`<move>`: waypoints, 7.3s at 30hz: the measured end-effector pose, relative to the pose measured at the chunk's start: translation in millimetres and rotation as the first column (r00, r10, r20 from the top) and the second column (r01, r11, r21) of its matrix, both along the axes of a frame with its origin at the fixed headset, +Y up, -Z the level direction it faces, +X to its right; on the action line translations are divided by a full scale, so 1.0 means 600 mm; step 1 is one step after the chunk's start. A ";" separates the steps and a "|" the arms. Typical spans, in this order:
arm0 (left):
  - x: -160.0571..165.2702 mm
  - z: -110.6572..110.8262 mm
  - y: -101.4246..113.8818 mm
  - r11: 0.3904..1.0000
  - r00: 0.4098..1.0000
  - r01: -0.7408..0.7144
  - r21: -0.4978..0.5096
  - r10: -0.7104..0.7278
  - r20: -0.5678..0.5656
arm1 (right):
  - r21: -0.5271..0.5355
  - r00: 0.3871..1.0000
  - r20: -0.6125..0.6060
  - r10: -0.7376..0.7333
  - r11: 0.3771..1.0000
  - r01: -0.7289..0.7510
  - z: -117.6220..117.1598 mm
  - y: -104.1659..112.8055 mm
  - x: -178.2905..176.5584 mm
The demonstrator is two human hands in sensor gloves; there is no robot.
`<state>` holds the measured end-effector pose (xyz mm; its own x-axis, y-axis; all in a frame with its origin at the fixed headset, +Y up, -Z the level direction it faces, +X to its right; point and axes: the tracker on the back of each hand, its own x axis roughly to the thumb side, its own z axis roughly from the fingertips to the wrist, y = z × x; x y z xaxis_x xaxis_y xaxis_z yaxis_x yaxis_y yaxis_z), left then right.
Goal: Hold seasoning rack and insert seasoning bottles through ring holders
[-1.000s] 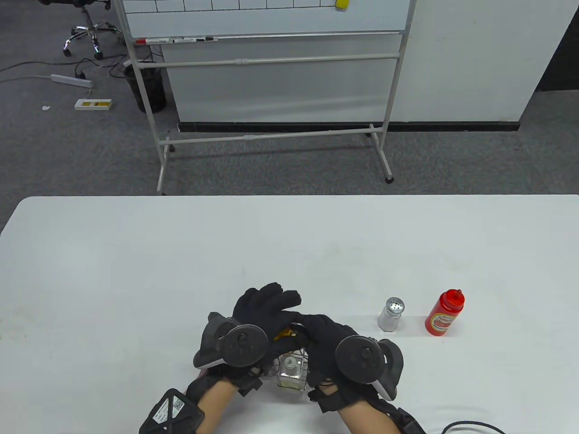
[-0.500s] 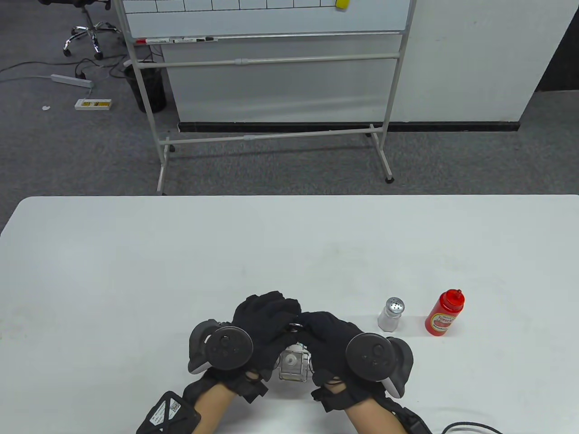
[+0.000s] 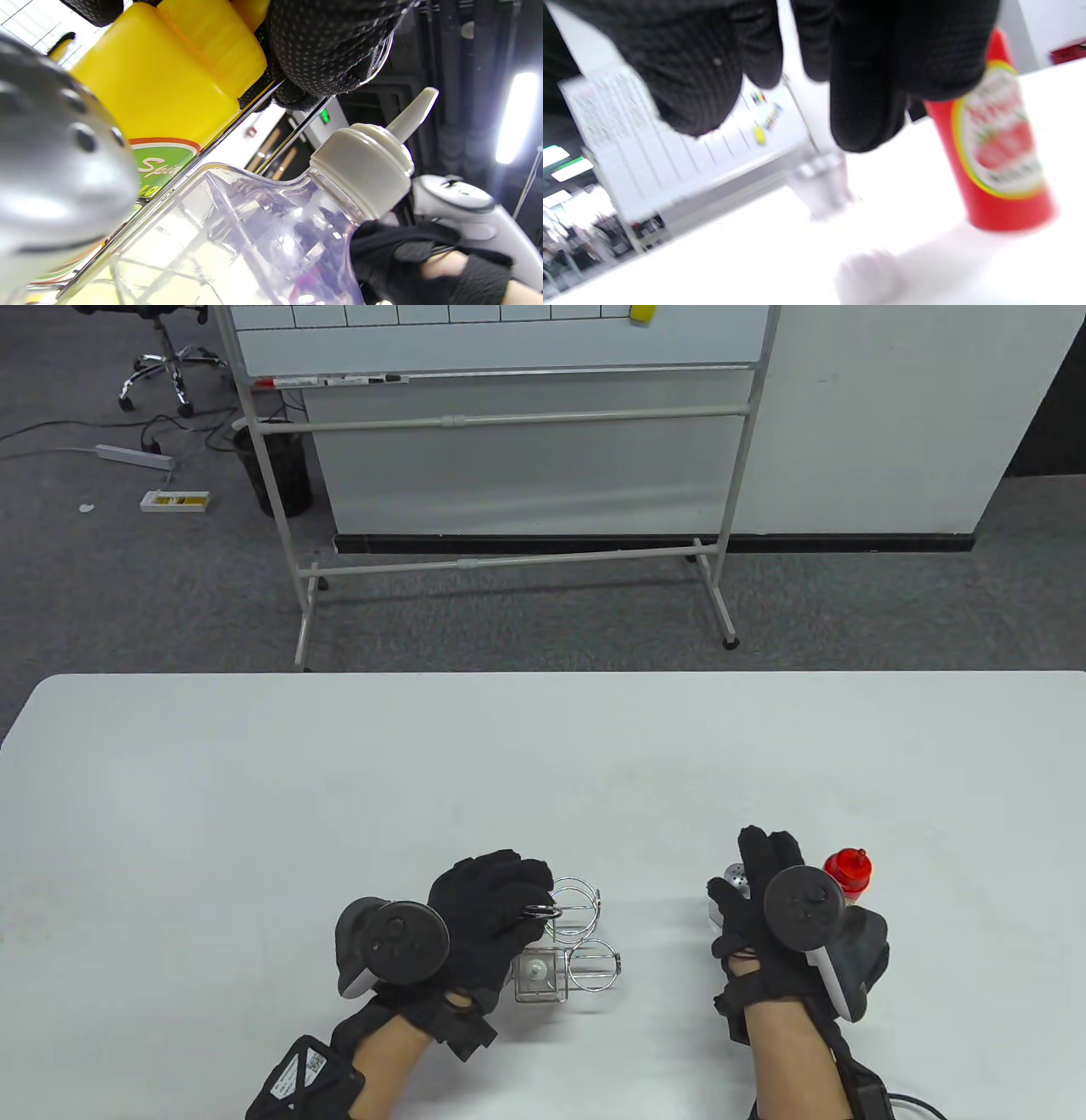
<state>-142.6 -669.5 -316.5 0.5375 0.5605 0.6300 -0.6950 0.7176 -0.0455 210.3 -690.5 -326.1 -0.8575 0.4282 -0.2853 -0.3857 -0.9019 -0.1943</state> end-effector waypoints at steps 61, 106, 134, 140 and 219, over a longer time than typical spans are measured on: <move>-0.009 -0.008 -0.004 0.997 0.999 -0.041 -0.069 0.043 0.028 | 0.649 0.970 -0.243 -0.015 0.740 0.175 0.068 0.106 0.017; 0.008 -0.002 -0.008 0.999 0.999 0.020 -0.029 -0.019 0.032 | 0.354 0.723 -0.650 -0.233 0.750 0.559 0.069 0.090 -0.122; 0.009 0.002 -0.008 0.999 0.998 -0.010 -0.036 0.012 0.061 | 0.213 0.731 -0.680 -0.061 0.937 0.276 0.033 0.019 -0.176; 0.009 0.002 -0.007 0.999 0.998 -0.014 -0.037 0.016 0.063 | 0.205 0.731 -0.678 -0.072 0.937 0.282 0.033 0.019 -0.176; -0.017 -0.410 -0.011 0.942 0.946 -0.073 -0.328 -0.039 -0.323 | -0.122 0.951 -0.058 -0.303 0.948 0.294 -0.010 -0.043 0.052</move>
<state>-153.1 -676.2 -562.6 0.6672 0.7169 0.2023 -0.7238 0.6881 -0.0512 241.2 -716.2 -332.3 -0.7159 0.6372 -0.2853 -0.6501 -0.7574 -0.0603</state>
